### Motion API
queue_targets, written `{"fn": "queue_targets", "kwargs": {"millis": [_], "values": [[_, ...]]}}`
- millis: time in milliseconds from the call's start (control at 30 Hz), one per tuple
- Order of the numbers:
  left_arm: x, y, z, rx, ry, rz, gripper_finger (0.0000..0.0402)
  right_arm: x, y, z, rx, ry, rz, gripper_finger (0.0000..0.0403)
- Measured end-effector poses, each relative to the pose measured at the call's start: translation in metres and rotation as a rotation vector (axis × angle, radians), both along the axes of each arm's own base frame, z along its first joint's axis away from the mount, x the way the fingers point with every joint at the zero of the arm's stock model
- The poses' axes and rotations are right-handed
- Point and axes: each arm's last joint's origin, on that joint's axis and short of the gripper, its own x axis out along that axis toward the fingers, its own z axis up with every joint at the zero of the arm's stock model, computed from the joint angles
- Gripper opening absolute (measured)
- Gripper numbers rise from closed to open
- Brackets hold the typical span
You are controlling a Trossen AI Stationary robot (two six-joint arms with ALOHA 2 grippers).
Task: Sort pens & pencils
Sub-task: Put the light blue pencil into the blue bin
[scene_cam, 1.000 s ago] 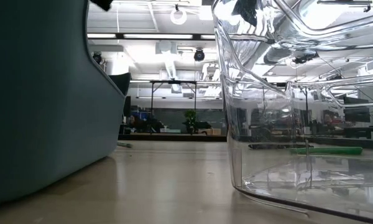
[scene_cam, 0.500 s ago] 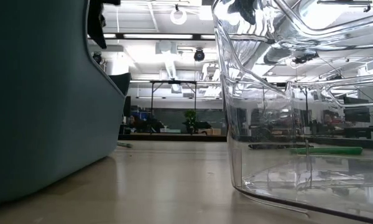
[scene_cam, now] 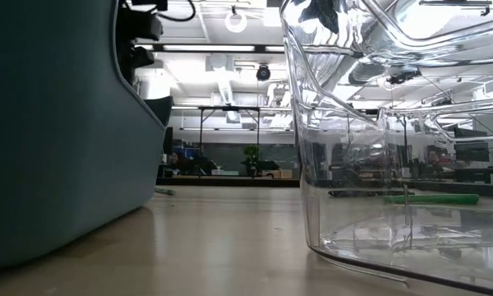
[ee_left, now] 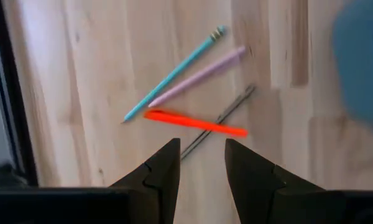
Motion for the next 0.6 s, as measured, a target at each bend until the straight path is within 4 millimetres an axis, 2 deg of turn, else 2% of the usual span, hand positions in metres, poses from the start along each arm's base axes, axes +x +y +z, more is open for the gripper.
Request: {"fn": "queue_targets", "kwargs": {"millis": [233, 433, 600], "values": [[0.015, 0.006, -0.013, 0.113, -0.032, -0.321, 0.0115, 0.0, -0.003, 0.0, -0.008, 0.001, -0.016, 0.0158], [0.032, 0.013, -0.036, 0.103, 0.087, -0.54, 0.0115, -0.001, -0.006, 0.0, 0.005, 0.002, -0.041, 0.0158], [0.045, 0.019, -0.055, 0.101, 0.154, -0.635, 0.0113, -0.001, -0.006, 0.0, 0.022, 0.002, -0.072, 0.0158]]}}
